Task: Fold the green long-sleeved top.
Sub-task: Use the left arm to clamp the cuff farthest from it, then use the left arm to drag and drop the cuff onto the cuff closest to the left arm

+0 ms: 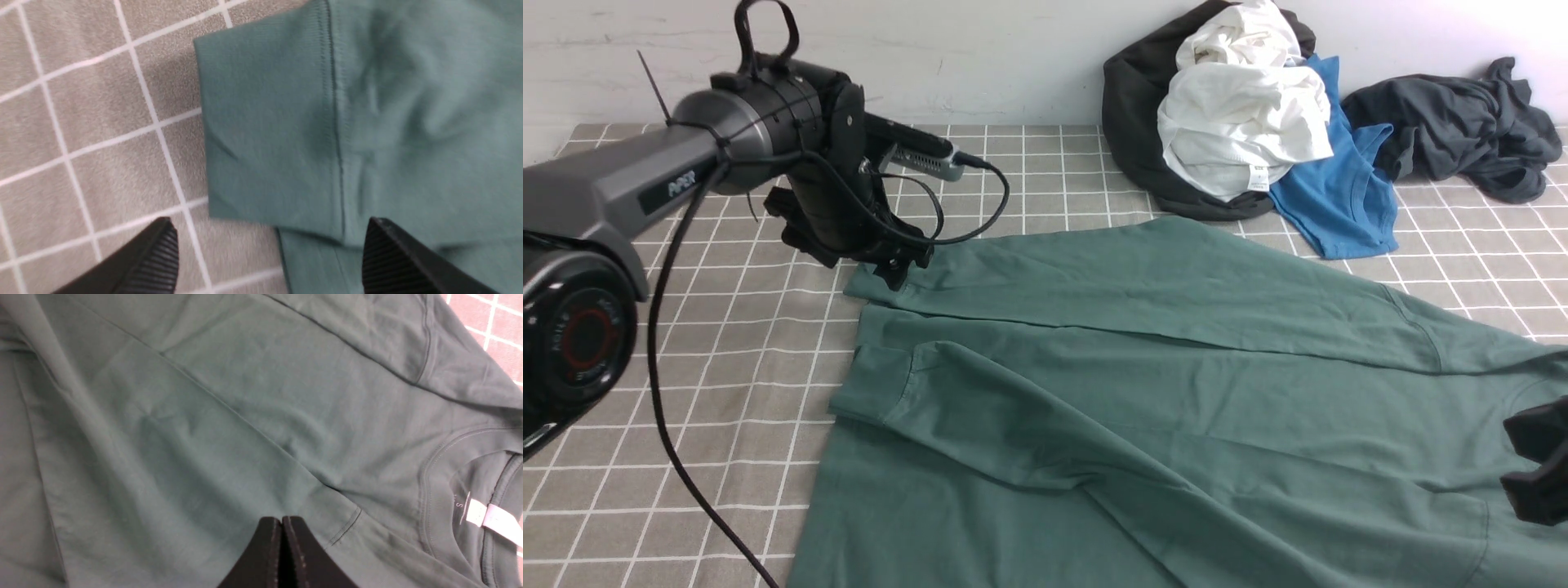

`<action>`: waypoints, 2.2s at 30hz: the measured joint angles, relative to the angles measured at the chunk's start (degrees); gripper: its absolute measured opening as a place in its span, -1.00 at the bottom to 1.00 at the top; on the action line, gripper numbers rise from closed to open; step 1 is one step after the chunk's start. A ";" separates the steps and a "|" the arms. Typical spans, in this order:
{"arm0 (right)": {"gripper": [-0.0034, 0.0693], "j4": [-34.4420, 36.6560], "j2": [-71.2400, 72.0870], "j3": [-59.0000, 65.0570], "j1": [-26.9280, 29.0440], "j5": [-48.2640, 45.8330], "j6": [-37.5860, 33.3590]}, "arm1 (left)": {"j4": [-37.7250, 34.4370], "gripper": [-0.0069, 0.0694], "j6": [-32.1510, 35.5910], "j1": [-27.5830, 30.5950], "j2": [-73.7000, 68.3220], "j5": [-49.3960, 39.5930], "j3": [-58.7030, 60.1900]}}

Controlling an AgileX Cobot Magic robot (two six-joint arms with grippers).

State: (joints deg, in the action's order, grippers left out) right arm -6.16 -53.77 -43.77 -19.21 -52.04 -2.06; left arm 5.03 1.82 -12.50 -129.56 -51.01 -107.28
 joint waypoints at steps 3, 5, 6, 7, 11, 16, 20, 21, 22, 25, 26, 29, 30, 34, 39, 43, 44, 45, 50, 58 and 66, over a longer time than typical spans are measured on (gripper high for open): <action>-0.94 -0.86 0.00 0.00 0.00 0.13 0.64 | -1.12 0.63 0.00 0.23 -2.50 -0.07 -1.24; -0.94 -0.84 0.00 0.00 0.00 0.38 1.09 | -1.64 0.63 0.05 0.23 -2.75 -0.25 -1.24; -0.94 -0.84 0.00 0.00 0.00 1.07 1.66 | -2.79 0.61 0.27 0.18 -2.93 -0.74 -1.24; -0.94 -0.84 0.00 0.00 0.00 1.33 2.06 | -3.23 0.59 0.41 0.14 -2.93 -1.07 -1.29; -0.94 -1.20 0.00 0.00 0.00 2.30 2.06 | -6.02 0.46 3.79 -0.76 -2.94 -1.59 -1.36; -0.94 -1.70 0.00 0.00 0.00 2.72 2.06 | -7.26 0.23 5.72 -1.54 -3.89 -1.54 -1.67; -0.94 -1.90 0.00 0.00 0.00 2.84 2.06 | -7.19 -0.08 5.37 -1.47 -4.02 -1.41 -1.94; -0.94 -2.02 0.00 0.00 0.00 2.84 2.36 | -6.78 -0.22 5.17 -1.43 -4.08 -1.41 -2.10; -0.94 -2.08 0.00 0.00 0.00 2.84 2.50 | -6.72 -0.36 5.17 -1.35 -4.13 -1.41 -2.41; -0.94 -2.08 0.00 0.00 0.00 2.90 2.56 | -7.00 -0.65 5.13 -1.36 -4.39 -1.48 -3.20; -0.94 -2.08 0.00 0.00 0.00 2.96 2.61 | -7.00 -0.72 5.13 -1.36 -4.51 -1.55 -3.69; -0.94 -2.08 0.00 0.00 0.00 3.13 2.61 | -7.07 -0.78 5.13 -1.41 -4.68 -2.64 -5.51; -0.94 -2.08 0.00 0.00 0.00 3.13 2.61 | -7.08 -0.79 5.13 -1.41 -4.68 -3.24 -6.19; -0.94 -2.20 0.00 0.00 0.00 3.53 2.61 | -7.74 -0.79 5.13 -1.35 -4.26 -6.80 -9.10; -0.94 -4.30 0.00 0.00 0.00 4.14 3.01 | -12.30 -0.79 5.18 -1.35 3.43 -16.34 -8.86; -0.94 -4.44 0.00 0.00 0.00 4.14 3.86 | -14.69 -0.79 5.18 -1.35 11.61 -18.02 -1.36; -0.94 -4.44 0.00 0.00 0.00 4.14 4.32 | -15.27 -0.79 5.18 -1.35 14.89 -18.02 3.01; -0.94 -4.44 0.00 0.00 0.00 4.14 4.39 | -15.50 -0.79 5.18 -1.35 17.63 -17.82 7.19; -0.94 -4.30 0.00 0.00 0.00 3.47 4.51 | -16.61 -0.79 5.18 -1.35 29.59 -11.61 27.00; -0.94 -2.64 0.00 0.00 0.00 3.02 4.51 | -18.72 -0.59 5.47 -1.35 36.76 2.71 47.49; -0.75 4.80 0.00 -3.81 -0.13 -7.58 0.51 | -18.41 0.27 12.87 -1.99 38.04 0.42 50.06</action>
State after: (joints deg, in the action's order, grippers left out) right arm -1.37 -53.77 -47.58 -19.34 -59.62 -1.56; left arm -13.38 14.69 -14.49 -91.52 -50.59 -57.22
